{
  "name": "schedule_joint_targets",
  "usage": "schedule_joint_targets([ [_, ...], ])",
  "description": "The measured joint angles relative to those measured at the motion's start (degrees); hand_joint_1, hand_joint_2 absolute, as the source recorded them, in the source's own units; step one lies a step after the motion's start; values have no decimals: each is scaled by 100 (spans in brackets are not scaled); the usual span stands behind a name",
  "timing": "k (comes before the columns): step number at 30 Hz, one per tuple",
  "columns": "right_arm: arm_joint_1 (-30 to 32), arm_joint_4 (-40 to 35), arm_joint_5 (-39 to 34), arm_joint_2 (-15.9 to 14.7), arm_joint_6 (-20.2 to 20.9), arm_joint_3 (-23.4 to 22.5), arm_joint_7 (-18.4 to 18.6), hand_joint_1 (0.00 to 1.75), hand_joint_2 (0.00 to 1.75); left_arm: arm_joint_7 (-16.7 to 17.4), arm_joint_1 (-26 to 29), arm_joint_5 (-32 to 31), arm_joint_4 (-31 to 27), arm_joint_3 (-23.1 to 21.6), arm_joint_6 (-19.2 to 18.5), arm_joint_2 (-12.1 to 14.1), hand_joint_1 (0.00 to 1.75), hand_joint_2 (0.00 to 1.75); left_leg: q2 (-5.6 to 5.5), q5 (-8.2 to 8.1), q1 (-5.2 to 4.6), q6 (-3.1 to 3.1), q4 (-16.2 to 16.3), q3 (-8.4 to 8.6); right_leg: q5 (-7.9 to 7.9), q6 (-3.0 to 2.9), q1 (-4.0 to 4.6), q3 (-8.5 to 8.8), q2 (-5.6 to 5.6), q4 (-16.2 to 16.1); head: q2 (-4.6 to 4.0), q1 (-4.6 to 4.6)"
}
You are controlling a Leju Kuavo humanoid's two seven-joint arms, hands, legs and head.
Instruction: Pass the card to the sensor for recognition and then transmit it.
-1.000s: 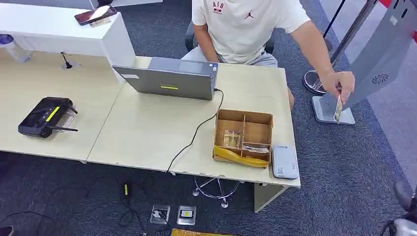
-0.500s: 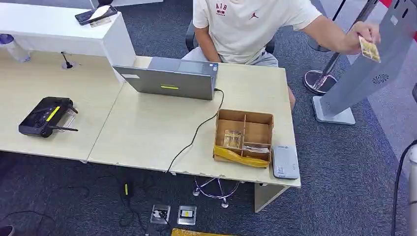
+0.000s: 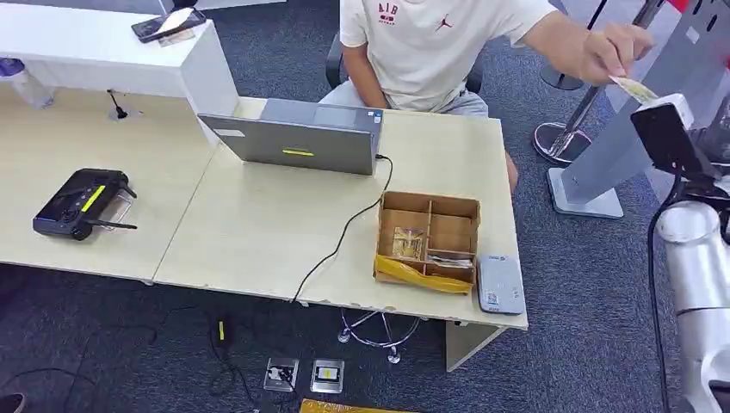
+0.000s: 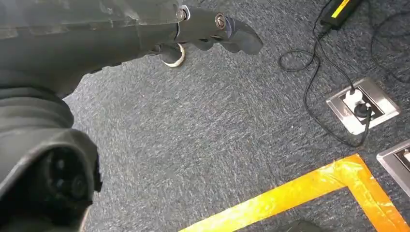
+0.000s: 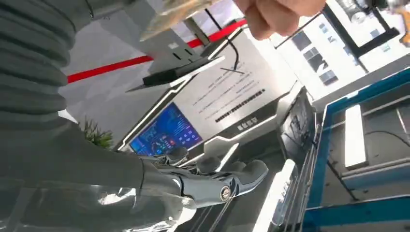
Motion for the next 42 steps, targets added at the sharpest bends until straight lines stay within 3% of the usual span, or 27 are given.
schedule_joint_targets([
  [5, -90, 131, 2, 100, 48, 199, 0, 0, 175, 2, 0, 20, 0, 0, 0, 0, 0, 0, 0, 0, 0, 0, 0, 1, 0, 0, 0, -1, 0, 0, 0, 4],
  [6, -98, 155, 4, 118, 54, 227, 0, 26, 175, 0, 1, 24, 0, 0, 0, 0, 0, 0, 0, 0, 0, 0, 0, 0, 0, 0, 0, -1, 0, 0, 0, 0],
  [7, -106, 173, 2, 124, 63, 258, 0, 152, 175, 0, 1, 35, 0, 0, 0, 0, 0, 0, 0, 0, 0, 0, 0, 0, 0, 0, 0, -1, 0, 0, 0, 2],
  [13, -113, 195, 2, 135, 70, 284, -2, 152, 175, 0, 2, 37, 0, 0, 0, 0, 0, 0, 0, 0, 0, 0, 0, 0, 0, 0, 0, -1, 0, 0, 0, 2],
  [14, -137, 240, 2, 164, 85, 332, -2, 175, 175, 0, 4, 46, 0, 0, 0, 0, 0, 0, 0, 0, 0, 0, 0, 0, 0, 0, 0, -2, 3, 0, 0, 4],
  [20, -213, 446, -4, 260, 264, 533, -9, 175, 175, 0, 10, 63, 0, 0, 11, 0, 0, 0, 1, 0, 1, 0, 0, 0, 0, 0, 1, -3, 4, -1, 0, 2],
  [36, -201, 627, 13, 315, 293, 542, 4, 175, 175, 0, 15, 96, 0, 0, 18, 0, 0, 0, 1, 0, 1, -1, 1, 1, 0, 0, 1, -5, 4, -1, 0, 2],
  [42, 56, 549, 81, 310, 625, 574, 229, 175, 175, 0, 18, 179, 0, 2, 46, 0, 0, 0, 2, 0, 1, -1, 1, 3, 0, 0, 1, -4, 4, -1, 0, 2],
])
